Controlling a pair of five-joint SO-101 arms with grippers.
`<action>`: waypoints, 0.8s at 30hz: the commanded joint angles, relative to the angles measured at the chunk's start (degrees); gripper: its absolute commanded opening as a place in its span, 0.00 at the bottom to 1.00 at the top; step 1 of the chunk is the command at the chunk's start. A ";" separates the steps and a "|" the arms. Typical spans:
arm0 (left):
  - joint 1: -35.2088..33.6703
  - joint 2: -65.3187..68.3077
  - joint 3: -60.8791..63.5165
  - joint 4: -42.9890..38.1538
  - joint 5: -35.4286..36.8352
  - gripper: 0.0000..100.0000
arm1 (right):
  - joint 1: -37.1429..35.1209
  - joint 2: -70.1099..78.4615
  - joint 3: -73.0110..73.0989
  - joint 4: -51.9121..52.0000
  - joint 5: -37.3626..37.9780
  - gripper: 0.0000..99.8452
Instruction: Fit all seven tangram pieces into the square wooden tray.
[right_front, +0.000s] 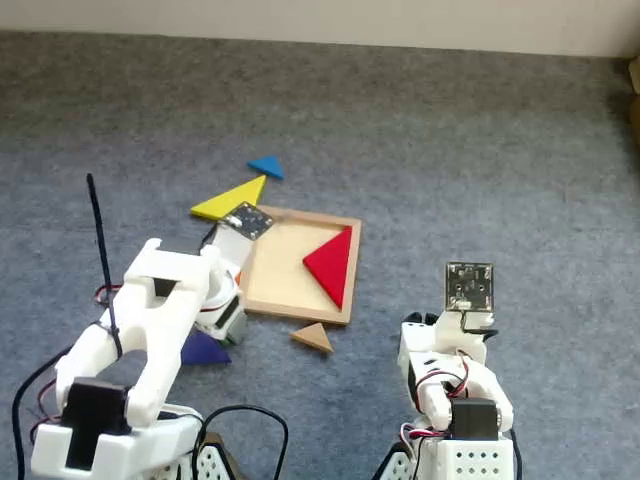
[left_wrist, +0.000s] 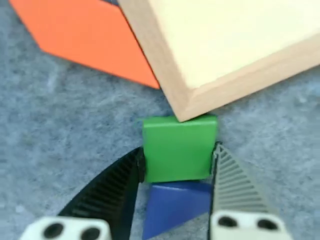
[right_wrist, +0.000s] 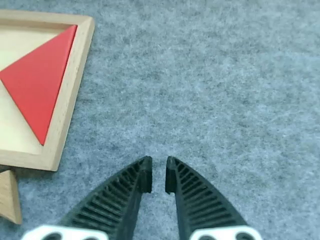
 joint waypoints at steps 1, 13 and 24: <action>0.57 -6.64 -1.63 0.53 -0.62 0.04 | 0.75 -0.84 5.23 -0.04 0.62 0.07; 7.08 -27.82 -2.24 6.68 4.75 0.00 | 0.75 -0.84 5.23 -0.04 0.62 0.07; 7.87 -13.76 -14.46 5.10 5.01 0.01 | 0.75 -0.84 5.23 -0.04 0.62 0.07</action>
